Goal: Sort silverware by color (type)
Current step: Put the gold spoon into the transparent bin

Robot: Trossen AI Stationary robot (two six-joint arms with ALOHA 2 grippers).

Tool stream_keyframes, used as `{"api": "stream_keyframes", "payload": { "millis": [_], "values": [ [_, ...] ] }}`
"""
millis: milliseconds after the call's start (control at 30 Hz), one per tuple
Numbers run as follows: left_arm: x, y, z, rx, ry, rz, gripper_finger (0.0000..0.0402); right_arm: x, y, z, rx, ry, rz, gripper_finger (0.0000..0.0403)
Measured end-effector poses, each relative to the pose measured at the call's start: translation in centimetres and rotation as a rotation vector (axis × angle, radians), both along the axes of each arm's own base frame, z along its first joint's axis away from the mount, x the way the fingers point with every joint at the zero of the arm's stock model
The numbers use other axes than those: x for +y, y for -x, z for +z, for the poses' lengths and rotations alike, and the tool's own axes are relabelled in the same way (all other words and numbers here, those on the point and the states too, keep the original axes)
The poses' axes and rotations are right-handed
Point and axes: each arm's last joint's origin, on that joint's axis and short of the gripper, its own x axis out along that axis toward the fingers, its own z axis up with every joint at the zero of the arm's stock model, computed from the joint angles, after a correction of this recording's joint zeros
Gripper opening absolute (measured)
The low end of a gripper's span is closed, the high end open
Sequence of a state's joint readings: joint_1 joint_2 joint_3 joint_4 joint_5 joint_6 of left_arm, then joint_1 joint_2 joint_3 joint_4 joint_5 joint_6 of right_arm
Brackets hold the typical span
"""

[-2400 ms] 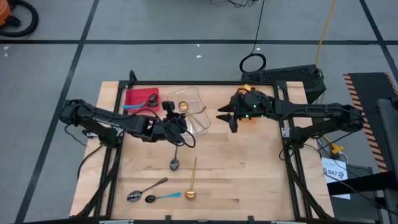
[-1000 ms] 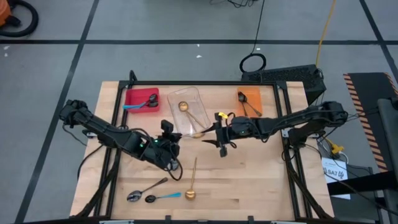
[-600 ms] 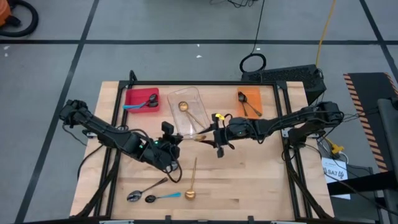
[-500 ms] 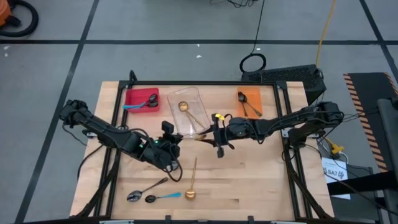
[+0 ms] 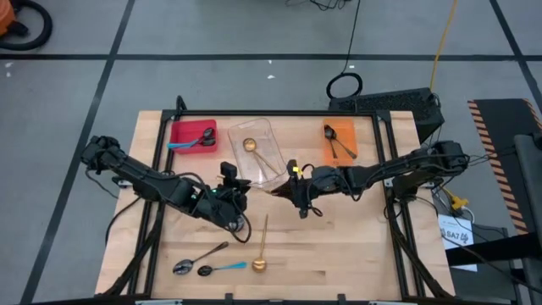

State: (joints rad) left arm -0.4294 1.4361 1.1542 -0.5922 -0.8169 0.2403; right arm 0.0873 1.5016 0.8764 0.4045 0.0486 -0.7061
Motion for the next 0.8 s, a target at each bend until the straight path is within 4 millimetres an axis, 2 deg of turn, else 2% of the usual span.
{"api": "stream_keyframes", "payload": {
  "millis": [300, 400, 567, 667, 800],
  "values": [
    [0.6, -0.1, 0.2, -0.026, 0.183, 0.016, 0.0086, 0.3, 0.7, -0.7, 0.122, 0.336, -0.133, 0.0004],
    [1.1, 0.0, 0.3, -0.010, 0.240, 0.014, 0.0086, 0.6, 1.1, -1.4, 0.215, 0.534, -0.103, 0.0004],
    [2.9, 0.2, 1.9, -0.060, 0.309, -0.004, 0.0087, 1.2, 1.7, -1.7, 0.350, 0.925, -0.116, 0.0004],
    [4.4, -0.3, 2.4, -0.096, 0.337, -0.010, 0.0087, 1.4, 1.8, -1.6, 0.411, 1.135, -0.098, 0.0004],
    [6.3, -1.7, 2.1, -0.104, 0.399, -0.038, 0.0088, 1.4, 1.8, -1.7, 0.467, 1.300, -0.039, 0.0004]
  ]
}}
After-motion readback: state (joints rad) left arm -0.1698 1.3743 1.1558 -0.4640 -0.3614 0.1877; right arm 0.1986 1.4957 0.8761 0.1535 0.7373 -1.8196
